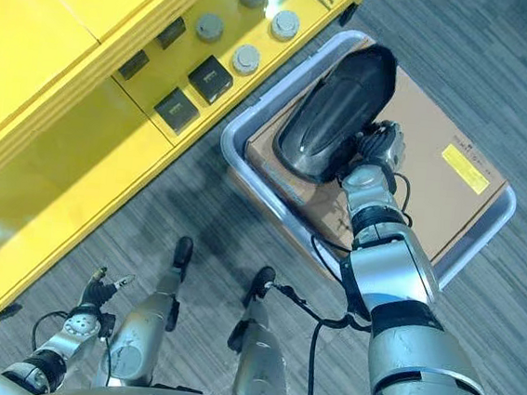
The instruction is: Move parts from the plastic box to the shelf.
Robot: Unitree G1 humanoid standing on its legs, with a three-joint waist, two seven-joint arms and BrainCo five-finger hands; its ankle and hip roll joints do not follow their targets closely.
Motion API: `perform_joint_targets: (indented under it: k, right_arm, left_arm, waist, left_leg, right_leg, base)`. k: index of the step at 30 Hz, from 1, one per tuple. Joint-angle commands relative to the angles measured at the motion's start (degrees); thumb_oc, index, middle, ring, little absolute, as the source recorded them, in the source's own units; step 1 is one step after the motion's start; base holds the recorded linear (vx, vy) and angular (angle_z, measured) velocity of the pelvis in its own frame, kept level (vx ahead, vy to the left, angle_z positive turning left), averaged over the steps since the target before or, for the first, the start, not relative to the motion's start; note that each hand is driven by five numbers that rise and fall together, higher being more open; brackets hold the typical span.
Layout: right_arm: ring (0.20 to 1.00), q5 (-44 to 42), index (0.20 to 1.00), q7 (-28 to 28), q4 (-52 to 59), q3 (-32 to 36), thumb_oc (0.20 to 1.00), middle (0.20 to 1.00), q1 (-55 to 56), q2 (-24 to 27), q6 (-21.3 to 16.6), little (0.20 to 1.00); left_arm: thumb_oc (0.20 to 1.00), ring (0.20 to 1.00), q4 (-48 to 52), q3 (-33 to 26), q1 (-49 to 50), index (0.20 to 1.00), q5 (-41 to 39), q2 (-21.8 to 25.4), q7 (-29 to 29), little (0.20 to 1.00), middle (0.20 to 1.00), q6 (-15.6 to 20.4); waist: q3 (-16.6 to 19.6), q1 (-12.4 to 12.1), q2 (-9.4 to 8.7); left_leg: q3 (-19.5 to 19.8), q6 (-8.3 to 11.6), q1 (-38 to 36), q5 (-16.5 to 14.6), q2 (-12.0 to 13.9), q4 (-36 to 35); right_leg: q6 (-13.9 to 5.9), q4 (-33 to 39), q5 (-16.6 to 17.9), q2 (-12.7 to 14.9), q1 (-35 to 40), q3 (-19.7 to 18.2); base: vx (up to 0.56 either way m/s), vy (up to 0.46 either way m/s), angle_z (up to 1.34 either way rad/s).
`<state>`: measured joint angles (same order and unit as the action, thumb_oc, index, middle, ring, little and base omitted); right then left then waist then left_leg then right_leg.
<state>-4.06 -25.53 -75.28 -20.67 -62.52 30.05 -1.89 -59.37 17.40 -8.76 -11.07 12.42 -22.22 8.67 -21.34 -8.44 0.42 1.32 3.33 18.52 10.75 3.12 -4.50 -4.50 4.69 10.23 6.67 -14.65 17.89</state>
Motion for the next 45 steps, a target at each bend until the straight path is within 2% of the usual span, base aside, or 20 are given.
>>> perform_joint_targets:
  k: [1,6,8,10,13,14,17,18,19,21,23,24,26,29,38,45]
  right_arm:
    - [0.2,1.24,0.2,4.14,-2.39,-3.08,0.2,0.2,2.72,-2.43,0.09,0.2]
    - [0.2,3.97,0.2,4.32,-2.36,-2.2,0.2,0.2,6.99,-0.31,0.42,0.2]
    - [0.2,5.2,0.2,4.36,0.36,-1.05,0.2,0.2,11.64,1.35,-0.06,0.2]
    - [0.2,9.13,0.2,5.29,3.52,-2.72,0.2,0.2,14.48,2.35,-0.5,0.2]
    - [0.2,14.1,0.2,6.09,9.95,-3.79,0.2,0.2,18.09,4.04,-0.11,0.2]
    - [0.2,18.18,0.2,6.24,17.01,-3.72,0.2,0.2,21.23,6.33,0.17,0.2]
    - [0.2,21.44,0.2,6.76,22.24,-3.75,0.2,0.2,23.31,6.76,0.63,0.2]
    - [0.2,24.76,0.2,7.85,29.88,-4.39,0.2,0.2,23.97,7.76,1.3,0.2]
    - [0.2,27.03,0.2,8.41,31.35,-5.08,0.2,0.2,25.04,8.72,0.91,0.2]
    - [0.2,31.88,0.2,8.93,36.61,-5.72,0.2,0.2,25.95,10.95,0.84,0.2]
    - [0.2,34.08,0.2,9.43,38.52,-6.19,0.2,0.2,26.12,11.5,0.87,0.2]
    - [0.2,37.2,0.2,9.39,42.95,-6.81,0.2,0.2,26.29,13.33,0.44,0.2]
    - [0.2,38.31,0.2,9.79,44.59,-6.71,0.2,0.2,26.92,13.93,0.29,0.2]
    - [0.2,39.97,0.2,9.29,50.39,-6.55,0.2,0.2,26.51,14.45,0.12,0.2]
    - [0.2,40.12,0.2,8.49,54.85,-6.92,0.2,0.2,24.15,10.74,0.7,0.2]
    - [0.2,39.42,0.2,8.33,58.14,-8.24,0.2,0.2,22.14,5.7,0.5,0.2]
  left_arm:
    - [1.0,1.0,-0.65,0.7,0.6,1.0,0.08,1.1,-1.03,1.0,1.0,0.67]
    - [1.0,1.0,5.28,-0.21,1.81,1.0,-0.04,2.66,-0.48,1.0,1.0,1.53]
    - [1.0,1.0,12.19,-1.12,3.09,1.0,0.19,3.99,0.47,1.0,1.0,2.06]
    - [1.0,1.0,17.05,-0.95,4.07,1.0,0.81,5.14,2.48,1.0,1.0,1.95]
    - [1.0,1.0,29.26,-2.3,5.34,1.0,-3.18,7.49,6.02,1.0,1.0,2.24]
    - [1.0,1.0,38.23,-2.42,5.05,1.0,-5.95,9.53,9.07,1.0,1.0,1.68]
    - [1.0,1.0,40.57,-2.3,4.39,1.0,-10.41,9.67,11.34,1.0,1.0,1.2]
    - [1.0,1.0,42.3,-1.27,2.58,1.0,-20.49,8.83,14.2,1.0,1.0,0.41]
    - [1.0,1.0,42.4,-1.06,2.2,1.0,-21.66,8.57,15.09,1.0,1.0,-0.05]
    - [1.0,1.0,45.22,0.22,0.88,1.0,-29.15,7.54,17.01,1.0,1.0,-0.54]
    - [1.0,1.0,45.72,1.35,0.06,1.0,-32.02,7.13,17.82,1.0,1.0,-0.74]
    - [1.0,1.0,45.01,2.89,-2.27,1.0,-37.71,5.94,19.29,1.0,1.0,-1.87]
    - [1.0,1.0,44.72,3.44,-2.76,1.0,-39.0,5.37,19.69,1.0,1.0,-2.19]
    - [1.0,1.0,42.92,5.9,-5.19,1.0,-47.02,1.63,20.55,1.0,1.0,-3.57]
    - [1.0,1.0,37.43,7.11,-8.47,1.0,-48.38,-2.92,17.98,1.0,1.0,-4.17]
    - [1.0,1.0,34.56,7.69,-11.02,1.0,-49.48,-5.85,16.42,1.0,1.0,-4.35]
  waist:
    - [4.34,-0.95,-1.91]
    - [6.05,-0.9,-2.63]
    - [8.05,-0.23,-3.43]
    - [9.54,0.19,-3.87]
    - [11.8,1.21,-3.64]
    - [13.26,2.36,-3.2]
    - [14.82,3.33,-2.88]
    - [16.3,4.75,-2.62]
    - [17.2,5.23,-2.62]
    - [18.68,6.03,-2.52]
    - [19.24,6.3,-2.45]
    - [20.68,7.3,-2.51]
    - [21.06,7.54,-2.46]
    - [22.7,8.83,-2.27]
    - [23.93,9.81,-1.92]
    - [24.35,9.96,-2.07]
  left_leg:
    - [-1.04,0.75,-0.79,-2.34,-1.11,-0.5]
    - [-1.39,0.37,-3.54,-3.27,-1.23,-0.5]
    - [-2.25,0.1,-6.47,-4.24,-1.01,-0.5]
    - [-3.15,-0.07,-8.41,-4.89,-0.79,-0.5]
    - [-4.09,-0.28,-11.56,-5.77,-0.6,-0.5]
    - [-5.12,-0.45,-14.05,-6.47,-0.4,-0.5]
    - [-6.03,-0.58,-16.11,-6.96,-0.15,-0.5]
    - [-7.28,-0.56,-18.76,-7.58,0.01,-0.5]
    - [-7.61,-0.65,-19.36,-7.76,-0.02,-0.5]
    - [-8.16,-0.73,-21.32,-8.33,0.14,-0.5]
    - [-8.39,-0.68,-22.18,-8.59,0.28,-0.5]
    - [-8.74,-0.62,-23.6,-8.94,0.49,-0.46]
    - [-8.86,-0.6,-24.42,-9.13,0.52,-0.49]
    - [-9.09,-0.54,-26.12,-9.71,0.84,-0.26]
    - [-9.64,-0.65,-27.92,-10.21,1.29,-0.05]
    - [-9.55,-0.59,-28.36,-10.22,1.7,0.11]
  right_leg:
    - [-5.22,0.31,0.28,3.28,1.58,-4.32]
    - [-5.16,0.31,-0.5,3.38,4.1,-3.69]
    - [-5.1,0.31,-1.25,3.35,6.69,-3.68]
    - [-5.18,0.29,-1.62,3.34,8.2,-3.96]
    - [-5.25,0.07,-2.3,3.41,10.64,-4.23]
    - [-5.31,-0.4,-2.87,3.41,12.24,-4.75]
    - [-5.18,-0.84,-3.4,3.43,13.41,-5.47]
    - [-5.16,-1.53,-4.24,3.32,14.88,-6.48]
    - [-5.12,-1.68,-4.37,3.33,15.07,-6.76]
    - [-4.98,-2.1,-5.07,3.21,16.45,-7.53]
    - [-4.93,-2.2,-5.36,3.13,17.06,-7.85]
    - [-4.79,-2.7,-6.17,2.96,18.09,-8.17]
    - [-4.73,-2.73,-6.45,2.85,18.84,-8.28]
    - [-4.42,-3.12,-7.57,2.47,20.12,-8.82]
    - [-3.9,-3.4,-8.27,1.8,21.4,-9.71]
    - [-3.49,-3.69,-8.76,1.28,21.89,-9.87]
  base:
    - [0.05,-0.033,-0.01]
    - [0.02,-0.012,0.01]
    - [0.09,-0.022,-0.05]
    - [0.09,-0.012,-0.17]
    - [0.09,0.001,-0.31]
    - [0.11,0.023,-0.26]
    - [0.09,0.014,-0.29]
    - [0.08,-0.002,-0.44]
    - [0.11,-0.02,-0.37]
    - [0.08,-0.036,-0.23]
    - [0.06,-0.041,-0.34]
    - [0.08,-0.047,-0.24]
    - [0.06,-0.043,-0.07]
    - [0.04,-0.051,-0.09]
    - [0.01,-0.023,-0.05]
    - [0.0,-0.002,-0.01]
